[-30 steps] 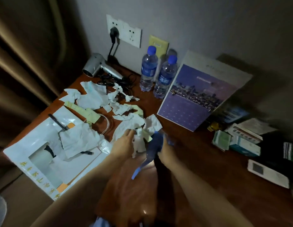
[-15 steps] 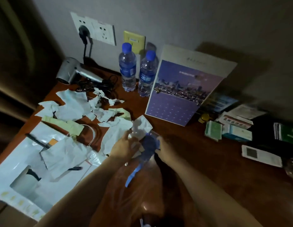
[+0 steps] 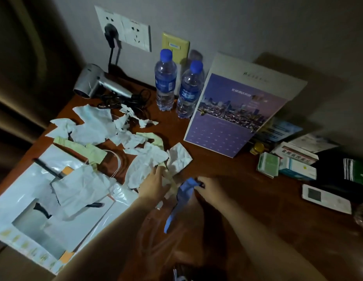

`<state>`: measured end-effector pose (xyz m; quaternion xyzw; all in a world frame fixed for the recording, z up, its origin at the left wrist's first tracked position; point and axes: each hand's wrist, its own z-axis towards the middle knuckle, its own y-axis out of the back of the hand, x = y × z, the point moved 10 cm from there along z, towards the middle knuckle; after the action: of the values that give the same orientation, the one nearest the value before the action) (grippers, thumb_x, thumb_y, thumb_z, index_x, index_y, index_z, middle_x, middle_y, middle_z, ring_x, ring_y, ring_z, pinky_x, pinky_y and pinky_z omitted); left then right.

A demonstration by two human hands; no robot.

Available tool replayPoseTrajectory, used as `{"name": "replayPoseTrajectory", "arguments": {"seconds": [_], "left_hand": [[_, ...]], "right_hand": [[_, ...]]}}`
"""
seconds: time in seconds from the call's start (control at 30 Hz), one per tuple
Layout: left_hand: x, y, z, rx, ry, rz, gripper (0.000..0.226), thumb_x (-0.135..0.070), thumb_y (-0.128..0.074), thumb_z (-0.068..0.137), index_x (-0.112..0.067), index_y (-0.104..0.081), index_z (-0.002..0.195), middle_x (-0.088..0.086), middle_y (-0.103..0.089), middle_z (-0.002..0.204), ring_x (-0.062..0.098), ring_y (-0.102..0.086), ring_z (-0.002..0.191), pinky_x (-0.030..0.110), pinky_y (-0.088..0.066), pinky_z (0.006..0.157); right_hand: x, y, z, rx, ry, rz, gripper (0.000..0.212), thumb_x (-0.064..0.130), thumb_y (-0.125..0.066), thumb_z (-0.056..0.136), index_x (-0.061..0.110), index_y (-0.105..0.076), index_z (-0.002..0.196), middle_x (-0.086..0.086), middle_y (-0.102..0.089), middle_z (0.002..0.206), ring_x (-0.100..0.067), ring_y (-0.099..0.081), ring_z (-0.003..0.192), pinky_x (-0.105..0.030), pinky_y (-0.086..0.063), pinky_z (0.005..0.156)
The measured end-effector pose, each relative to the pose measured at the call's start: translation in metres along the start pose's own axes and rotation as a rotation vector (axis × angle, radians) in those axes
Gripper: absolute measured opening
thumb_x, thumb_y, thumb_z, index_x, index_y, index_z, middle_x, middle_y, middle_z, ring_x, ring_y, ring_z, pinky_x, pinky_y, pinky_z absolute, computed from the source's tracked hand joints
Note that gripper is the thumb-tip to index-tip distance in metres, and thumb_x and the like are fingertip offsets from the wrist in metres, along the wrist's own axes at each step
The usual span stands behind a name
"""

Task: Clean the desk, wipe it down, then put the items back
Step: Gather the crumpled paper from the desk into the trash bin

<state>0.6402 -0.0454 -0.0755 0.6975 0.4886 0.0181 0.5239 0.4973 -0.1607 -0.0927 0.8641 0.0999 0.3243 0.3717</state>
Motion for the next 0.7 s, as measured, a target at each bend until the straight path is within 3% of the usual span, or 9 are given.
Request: {"name": "replayPoseTrajectory", "arguments": {"seconds": [0.13,0.27,0.37,0.43,0.47,0.53,0.63,0.7], "left_hand": [[-0.005,-0.002,-0.003,0.005,-0.088,0.042,0.035,-0.026,-0.056,0.089,-0.019,-0.052,0.123,0.005,-0.056,0.123,0.023,-0.054,0.110,0.029,-0.043,0.084],[-0.006,-0.001,-0.007,-0.030,-0.123,0.040,0.029,-0.028,-0.056,0.090,-0.018,-0.056,0.118,0.003,-0.057,0.119,0.019,-0.052,0.106,0.024,-0.040,0.080],[-0.002,0.000,-0.009,-0.030,-0.083,0.015,0.044,-0.035,-0.062,0.087,-0.017,-0.047,0.124,0.004,-0.056,0.123,0.021,-0.052,0.111,0.028,-0.042,0.085],[-0.002,0.003,-0.009,-0.035,-0.076,-0.006,0.050,-0.035,-0.062,0.087,-0.016,-0.042,0.129,0.007,-0.056,0.124,0.023,-0.052,0.113,0.030,-0.043,0.086],[-0.002,0.006,-0.009,-0.047,-0.071,-0.022,0.051,-0.034,-0.062,0.088,-0.016,-0.040,0.131,0.008,-0.057,0.124,0.024,-0.052,0.112,0.030,-0.043,0.086],[0.001,0.015,-0.008,-0.083,-0.035,-0.076,0.050,-0.031,-0.060,0.089,-0.018,-0.040,0.132,0.009,-0.056,0.122,0.024,-0.053,0.110,0.031,-0.045,0.086],[0.005,0.036,-0.006,-0.158,0.004,-0.146,0.045,-0.028,-0.059,0.090,-0.017,-0.041,0.129,0.010,-0.055,0.119,0.023,-0.054,0.105,0.032,-0.048,0.085],[0.008,0.051,-0.003,-0.210,0.036,-0.167,0.047,-0.027,-0.059,0.090,-0.014,-0.039,0.131,0.014,-0.055,0.119,0.026,-0.053,0.106,0.036,-0.049,0.085]], "right_hand": [[0.003,0.009,-0.007,-0.094,0.006,-0.029,0.023,0.016,-0.054,0.093,-0.004,-0.063,0.101,-0.008,-0.049,0.117,-0.024,-0.056,0.097,-0.030,-0.042,0.087],[0.017,0.025,-0.002,-0.178,0.026,0.048,0.019,0.013,-0.056,0.091,0.001,-0.066,0.101,-0.002,-0.054,0.121,-0.022,-0.060,0.096,-0.038,-0.048,0.089],[0.026,0.040,0.006,-0.241,0.031,0.058,0.007,0.014,-0.056,0.092,0.013,-0.063,0.094,0.001,-0.060,0.096,-0.017,-0.060,0.088,-0.032,-0.050,0.076],[0.035,0.045,0.015,-0.224,0.040,-0.017,0.021,0.014,-0.054,0.092,0.024,-0.043,0.077,0.006,-0.051,0.076,-0.016,-0.052,0.075,-0.030,-0.043,0.064],[0.041,0.046,0.020,-0.207,0.037,-0.077,0.024,0.015,-0.053,0.093,0.026,-0.036,0.079,0.005,-0.049,0.076,-0.017,-0.052,0.073,-0.032,-0.041,0.063],[0.053,0.050,0.031,-0.187,0.014,-0.181,0.015,0.020,-0.050,0.095,0.026,-0.038,0.100,-0.002,-0.056,0.092,-0.024,-0.059,0.086,-0.033,-0.043,0.067],[0.074,0.044,0.047,-0.121,0.010,-0.240,0.049,0.022,-0.050,0.095,0.019,-0.030,0.139,-0.011,-0.053,0.131,-0.031,-0.055,0.114,-0.035,-0.044,0.082],[0.081,0.036,0.055,-0.083,0.020,-0.265,0.059,0.028,-0.051,0.094,0.021,-0.022,0.145,-0.013,-0.050,0.134,-0.033,-0.054,0.115,-0.037,-0.046,0.087]]}}
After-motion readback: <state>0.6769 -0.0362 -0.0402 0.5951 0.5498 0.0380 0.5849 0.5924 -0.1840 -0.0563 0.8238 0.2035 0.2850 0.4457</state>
